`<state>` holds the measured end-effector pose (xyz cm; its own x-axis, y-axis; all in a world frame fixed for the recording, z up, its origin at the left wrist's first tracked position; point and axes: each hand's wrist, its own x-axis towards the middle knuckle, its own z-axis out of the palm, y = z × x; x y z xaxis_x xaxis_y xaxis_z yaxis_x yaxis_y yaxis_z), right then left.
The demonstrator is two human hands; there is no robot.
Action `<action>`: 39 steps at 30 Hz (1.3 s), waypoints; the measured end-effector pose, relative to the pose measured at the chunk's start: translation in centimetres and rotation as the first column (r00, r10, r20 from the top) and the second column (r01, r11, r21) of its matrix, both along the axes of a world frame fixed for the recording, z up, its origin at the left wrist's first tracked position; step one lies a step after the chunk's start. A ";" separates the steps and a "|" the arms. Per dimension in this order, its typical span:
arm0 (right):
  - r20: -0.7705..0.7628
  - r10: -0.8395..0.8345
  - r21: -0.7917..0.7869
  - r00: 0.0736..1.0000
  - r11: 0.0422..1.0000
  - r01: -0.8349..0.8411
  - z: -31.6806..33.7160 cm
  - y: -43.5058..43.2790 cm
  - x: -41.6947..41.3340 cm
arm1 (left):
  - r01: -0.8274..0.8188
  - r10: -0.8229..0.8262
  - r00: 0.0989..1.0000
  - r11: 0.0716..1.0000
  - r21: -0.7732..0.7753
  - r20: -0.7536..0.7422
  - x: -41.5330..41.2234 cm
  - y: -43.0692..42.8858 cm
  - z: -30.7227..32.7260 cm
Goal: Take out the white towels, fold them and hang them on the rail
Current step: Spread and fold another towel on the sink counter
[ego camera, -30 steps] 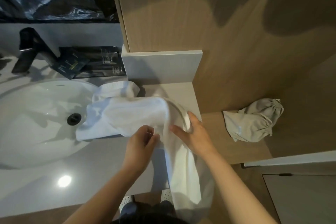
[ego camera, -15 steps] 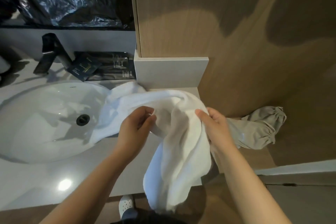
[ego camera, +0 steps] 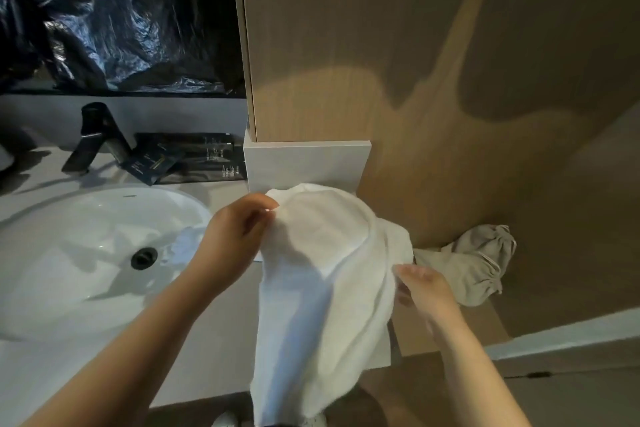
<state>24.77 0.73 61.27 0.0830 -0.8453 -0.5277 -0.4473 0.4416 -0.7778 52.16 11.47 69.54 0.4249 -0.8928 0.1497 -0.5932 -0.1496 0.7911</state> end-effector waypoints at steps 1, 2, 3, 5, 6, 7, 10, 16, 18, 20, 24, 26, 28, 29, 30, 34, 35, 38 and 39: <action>-0.064 -0.008 -0.119 0.998 0.993 0.000 0.4 0.3 0.5 | -0.011 0.011 1.000 1.000 0.009 -0.005 0.2 0.3 -0.1; -0.111 -0.019 -0.256 0.994 0.967 -0.011 1.1 0.5 1.0 | -0.011 0.011 1.000 1.000 0.016 -0.007 0.4 0.7 -0.2; -0.125 -0.015 -0.383 0.992 0.923 -0.034 1.9 0.6 1.8 | -0.007 0.008 1.000 1.000 0.020 -0.011 0.6 0.9 -0.1; -0.140 0.100 -0.570 0.985 0.805 -0.163 3.7 0.9 3.9 | -0.002 0.002 1.000 1.000 0.026 -0.016 0.8 1.4 0.0; -0.156 0.183 -0.624 0.971 0.744 -0.240 4.5 1.2 5.2 | 0.001 0.000 1.000 1.000 0.031 -0.029 0.8 1.5 0.1; -0.167 0.260 -0.662 0.951 0.685 -0.304 5.2 1.3 6.5 | 0.003 -0.001 0.999 0.999 0.038 -0.040 0.8 1.7 0.1; -0.196 0.450 -0.710 0.871 0.548 -0.443 6.9 1.5 9.8 | 0.005 -0.002 0.999 0.999 0.052 -0.054 0.9 2.2 0.1; -0.243 0.658 -0.690 0.713 0.400 -0.604 8.7 0.9 13.7 | 0.018 -0.019 0.999 1.000 -0.007 -0.043 1.4 3.2 0.5; -0.288 0.693 -0.665 0.661 0.351 -0.659 9.0 0.6 14.3 | 0.013 -0.014 0.999 1.000 -0.007 -0.047 1.7 3.4 0.9; -0.370 0.707 -0.628 0.602 0.287 -0.723 9.2 0.4 14.6 | 0.023 -0.023 0.999 1.000 0.008 -0.033 1.9 3.6 1.3; -0.450 0.695 -0.604 0.560 0.225 -0.764 9.6 -0.2 13.9 | 0.026 -0.026 1.000 0.999 0.036 0.009 2.9 3.7 2.3; -0.466 0.658 -0.607 0.592 0.248 -0.755 9.9 -0.8 12.9 | 0.022 -0.024 0.998 0.999 0.029 0.053 3.9 3.7 2.9; -0.477 0.612 -0.611 0.630 0.284 -0.739 10.2 -1.7 11.5 | 0.028 -0.030 0.996 0.999 0.014 0.089 4.8 3.5 3.4; -0.474 0.595 -0.621 0.648 0.296 -0.726 10.4 -2.2 10.8 | 0.025 -0.026 0.996 1.000 0.013 0.088 5.1 3.4 3.5; -0.472 0.583 -0.634 0.662 0.297 -0.714 10.6 -2.7 10.1 | 0.013 -0.015 0.997 1.000 0.021 0.076 5.3 3.3 3.5; -0.536 0.539 -0.661 0.650 0.211 -0.720 11.7 -3.6 8.6 | -0.027 0.025 0.997 0.999 0.030 0.068 5.7 2.2 3.4; -0.562 0.519 -0.659 0.644 0.189 -0.728 11.9 -3.8 8.4 | -0.029 0.028 0.996 0.999 0.016 0.091 5.7 1.8 3.5; -0.577 0.440 -0.703 0.689 0.161 -0.692 13.2 -4.4 8.5 | -0.031 0.034 0.987 0.999 -0.019 0.158 6.0 0.0 5.1; -0.562 0.405 -0.737 0.721 0.150 -0.659 14.1 -4.6 8.8 | -0.032 0.038 0.983 0.999 -0.040 0.180 6.1 -0.8 5.9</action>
<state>33.52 -3.86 75.36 0.7302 -0.5691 0.3781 -0.4467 -0.8164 -0.3660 58.30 10.64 75.48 0.4187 -0.8703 0.2595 -0.7219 -0.1455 0.6765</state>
